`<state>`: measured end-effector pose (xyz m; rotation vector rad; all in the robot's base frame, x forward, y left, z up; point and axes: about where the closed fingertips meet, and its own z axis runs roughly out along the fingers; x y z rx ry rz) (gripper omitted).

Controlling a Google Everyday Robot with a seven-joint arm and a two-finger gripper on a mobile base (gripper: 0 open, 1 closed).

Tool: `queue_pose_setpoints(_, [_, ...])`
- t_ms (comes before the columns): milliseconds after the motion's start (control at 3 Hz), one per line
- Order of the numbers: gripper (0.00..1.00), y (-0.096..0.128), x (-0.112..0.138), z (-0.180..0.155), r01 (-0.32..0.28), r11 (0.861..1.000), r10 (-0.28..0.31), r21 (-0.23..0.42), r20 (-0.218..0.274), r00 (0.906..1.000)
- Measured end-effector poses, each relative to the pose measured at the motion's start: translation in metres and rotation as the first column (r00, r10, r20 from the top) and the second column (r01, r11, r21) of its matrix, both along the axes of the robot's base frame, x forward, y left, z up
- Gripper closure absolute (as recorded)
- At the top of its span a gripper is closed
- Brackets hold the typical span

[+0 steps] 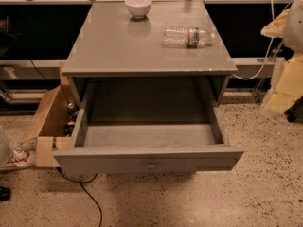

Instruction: Place water bottle into top drawer

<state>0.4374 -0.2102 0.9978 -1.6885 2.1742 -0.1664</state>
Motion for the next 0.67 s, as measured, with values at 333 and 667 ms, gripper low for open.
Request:
queue_pose_setpoints(333, [0.00,0.000,0.002,0.000,0.000,1.000,0.000,0.010,0.005,1.0000])
queue_pose_setpoints(667, [0.00,-0.004,0.022,-0.003,0.002,0.996,-0.004,0.091,0.029,0.9996])
